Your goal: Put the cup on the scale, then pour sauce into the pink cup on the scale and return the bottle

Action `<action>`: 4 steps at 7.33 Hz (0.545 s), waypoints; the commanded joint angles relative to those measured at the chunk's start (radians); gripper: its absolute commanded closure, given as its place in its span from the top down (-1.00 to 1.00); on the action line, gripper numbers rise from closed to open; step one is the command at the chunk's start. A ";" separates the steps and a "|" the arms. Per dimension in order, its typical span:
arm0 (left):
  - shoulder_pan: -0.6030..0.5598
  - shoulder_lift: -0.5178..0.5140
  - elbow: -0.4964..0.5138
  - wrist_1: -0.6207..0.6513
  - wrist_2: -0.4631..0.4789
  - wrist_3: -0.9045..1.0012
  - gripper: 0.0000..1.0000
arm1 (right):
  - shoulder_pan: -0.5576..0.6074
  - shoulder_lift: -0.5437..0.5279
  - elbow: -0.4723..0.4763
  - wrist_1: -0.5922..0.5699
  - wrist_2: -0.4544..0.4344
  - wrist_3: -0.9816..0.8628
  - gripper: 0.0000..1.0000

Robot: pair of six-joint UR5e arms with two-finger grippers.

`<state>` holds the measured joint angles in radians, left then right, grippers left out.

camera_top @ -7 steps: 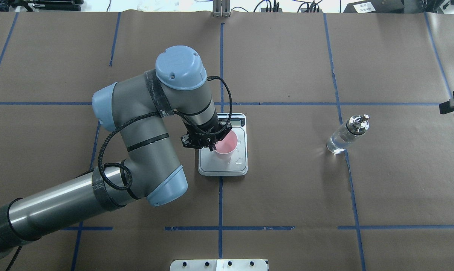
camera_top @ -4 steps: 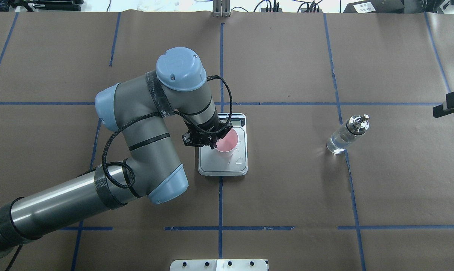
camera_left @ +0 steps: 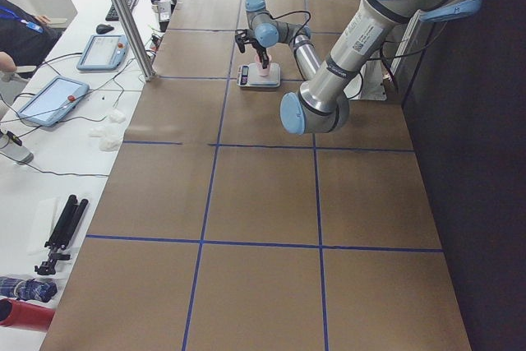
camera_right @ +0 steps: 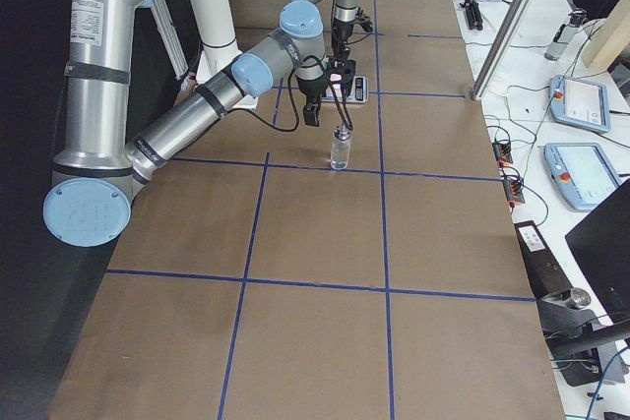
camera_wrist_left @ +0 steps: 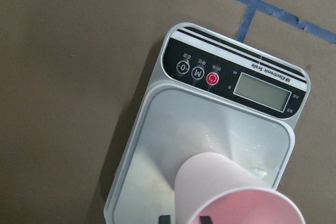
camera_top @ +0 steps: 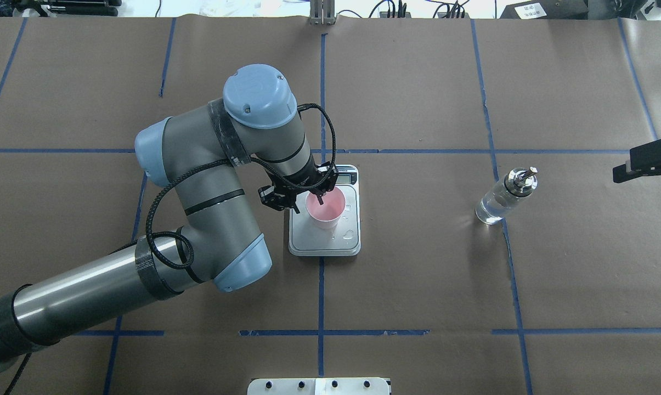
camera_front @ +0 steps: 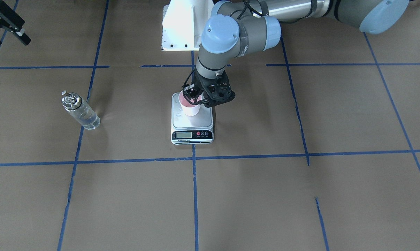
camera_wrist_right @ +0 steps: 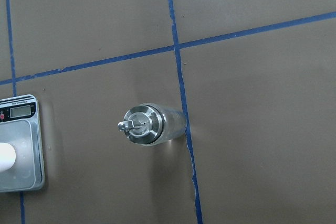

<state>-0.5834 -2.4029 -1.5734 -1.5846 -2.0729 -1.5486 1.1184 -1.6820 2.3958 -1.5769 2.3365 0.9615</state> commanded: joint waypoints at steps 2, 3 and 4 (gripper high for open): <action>-0.125 0.025 -0.095 0.062 -0.033 0.123 1.00 | -0.182 -0.002 0.100 0.000 -0.150 0.165 1.00; -0.177 0.042 -0.137 0.113 -0.047 0.204 1.00 | -0.251 -0.004 0.129 0.000 -0.225 0.234 1.00; -0.241 0.077 -0.190 0.124 -0.094 0.264 1.00 | -0.347 -0.004 0.155 0.000 -0.344 0.299 1.00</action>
<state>-0.7515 -2.3599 -1.7041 -1.4919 -2.1237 -1.3666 0.8802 -1.6847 2.5149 -1.5769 2.1192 1.1777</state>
